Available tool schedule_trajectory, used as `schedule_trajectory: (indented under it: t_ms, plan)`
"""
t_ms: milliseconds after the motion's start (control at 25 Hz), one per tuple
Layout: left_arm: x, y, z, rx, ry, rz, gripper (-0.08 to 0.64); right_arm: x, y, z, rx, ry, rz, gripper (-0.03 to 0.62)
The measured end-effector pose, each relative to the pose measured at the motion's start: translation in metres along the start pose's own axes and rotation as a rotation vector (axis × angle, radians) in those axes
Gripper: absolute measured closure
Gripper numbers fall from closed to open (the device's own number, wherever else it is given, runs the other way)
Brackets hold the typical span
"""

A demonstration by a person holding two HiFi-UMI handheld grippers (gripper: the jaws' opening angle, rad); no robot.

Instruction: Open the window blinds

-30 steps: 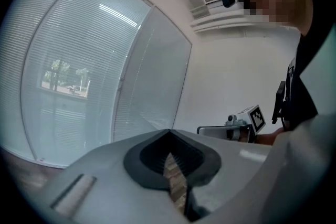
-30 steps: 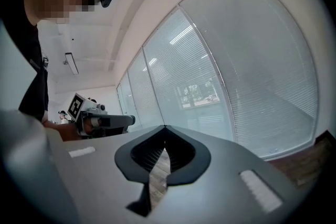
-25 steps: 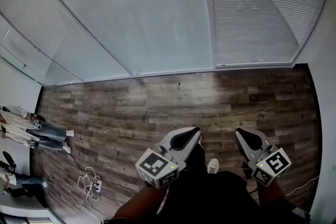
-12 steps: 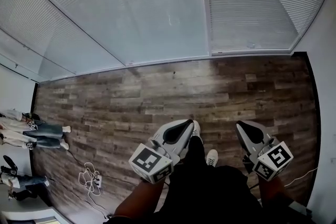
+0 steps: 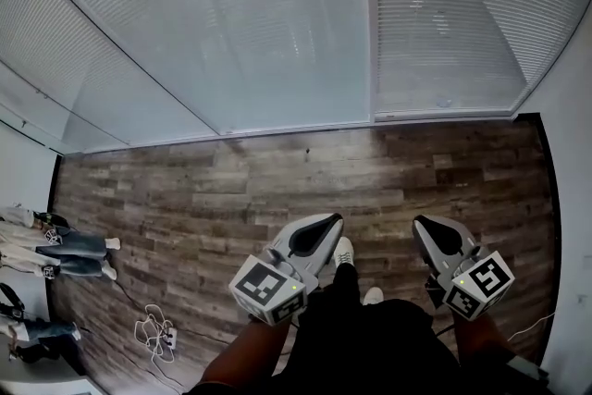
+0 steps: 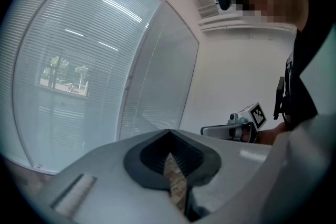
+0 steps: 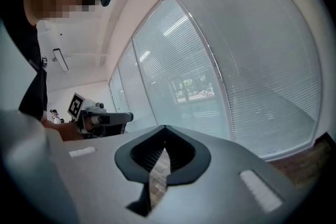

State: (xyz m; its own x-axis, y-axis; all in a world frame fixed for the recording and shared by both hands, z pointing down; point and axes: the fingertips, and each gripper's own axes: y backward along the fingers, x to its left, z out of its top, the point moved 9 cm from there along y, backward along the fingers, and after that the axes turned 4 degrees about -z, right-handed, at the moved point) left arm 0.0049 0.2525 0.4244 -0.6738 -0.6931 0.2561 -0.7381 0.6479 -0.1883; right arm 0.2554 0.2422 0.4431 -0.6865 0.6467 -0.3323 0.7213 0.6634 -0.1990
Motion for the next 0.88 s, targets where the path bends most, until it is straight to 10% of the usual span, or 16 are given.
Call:
schedule_trajectory:
  t_ms: [880]
  plan:
    - [0.163, -0.008, 0.05, -0.076, -0.041, -0.085, 0.56, 0.014, -0.157, 0.053, -0.034, 0.118, -0.042, 0.566]
